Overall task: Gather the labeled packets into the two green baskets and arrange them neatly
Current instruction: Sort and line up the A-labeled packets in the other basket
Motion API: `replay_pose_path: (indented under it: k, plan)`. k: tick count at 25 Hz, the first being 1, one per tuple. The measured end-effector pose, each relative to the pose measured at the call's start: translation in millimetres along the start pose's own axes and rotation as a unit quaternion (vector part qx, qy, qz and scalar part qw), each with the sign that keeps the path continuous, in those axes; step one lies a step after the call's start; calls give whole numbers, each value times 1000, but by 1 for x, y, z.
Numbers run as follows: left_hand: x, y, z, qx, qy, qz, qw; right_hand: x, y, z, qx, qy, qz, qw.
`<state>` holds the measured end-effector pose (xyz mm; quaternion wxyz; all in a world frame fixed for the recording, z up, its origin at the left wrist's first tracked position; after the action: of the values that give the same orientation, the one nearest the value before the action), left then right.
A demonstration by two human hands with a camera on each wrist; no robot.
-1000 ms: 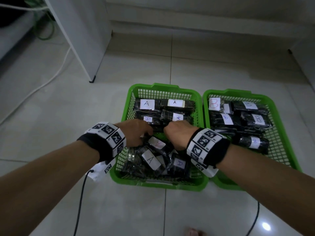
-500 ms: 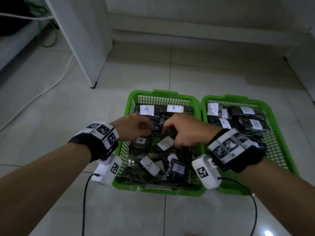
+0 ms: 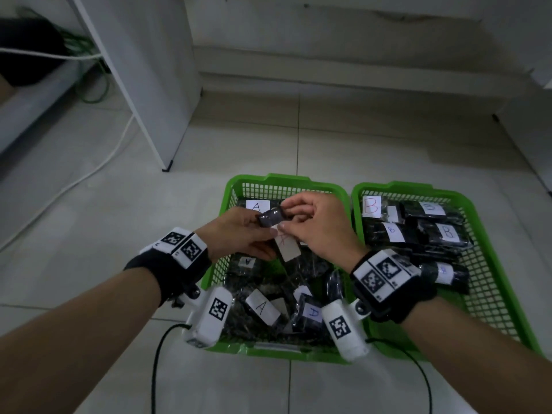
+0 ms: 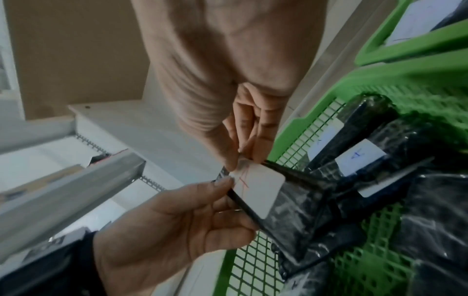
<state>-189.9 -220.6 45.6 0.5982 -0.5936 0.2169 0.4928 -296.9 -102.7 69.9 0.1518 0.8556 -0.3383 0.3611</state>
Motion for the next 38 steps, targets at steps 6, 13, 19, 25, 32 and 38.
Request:
replay_pose_path:
  k: [6,13,19,25,32,38]
  plan:
    - [-15,1,-43,-169,63,74,981,23,23,36,45,-198,-107,973]
    - [-23,10,-57,-121,586,260,758,23,51,87,100,-317,-158,930]
    - [-12,43,-43,-79,760,169,623,3,59,58,132,-331,-64,932]
    - [-8,52,-50,-57,772,156,614,-34,41,20,186,-479,-39,857]
    - [-15,51,-51,-67,733,145,661,-11,37,26,199,-510,-112,829]
    - [-12,58,-43,-44,758,132,637,-11,49,22,184,-505,-103,837]
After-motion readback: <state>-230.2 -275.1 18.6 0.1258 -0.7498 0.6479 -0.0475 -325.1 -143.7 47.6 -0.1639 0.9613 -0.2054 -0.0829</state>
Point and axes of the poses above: each hand's wrist, its own y-axis towards the middle knuckle, its own z-axis out of the palm, x = y × z, the point moved 6 cm from there along y, towards the middle knuckle, and after that the axes turned 14 degrees about -y, right-handed, at the moved point
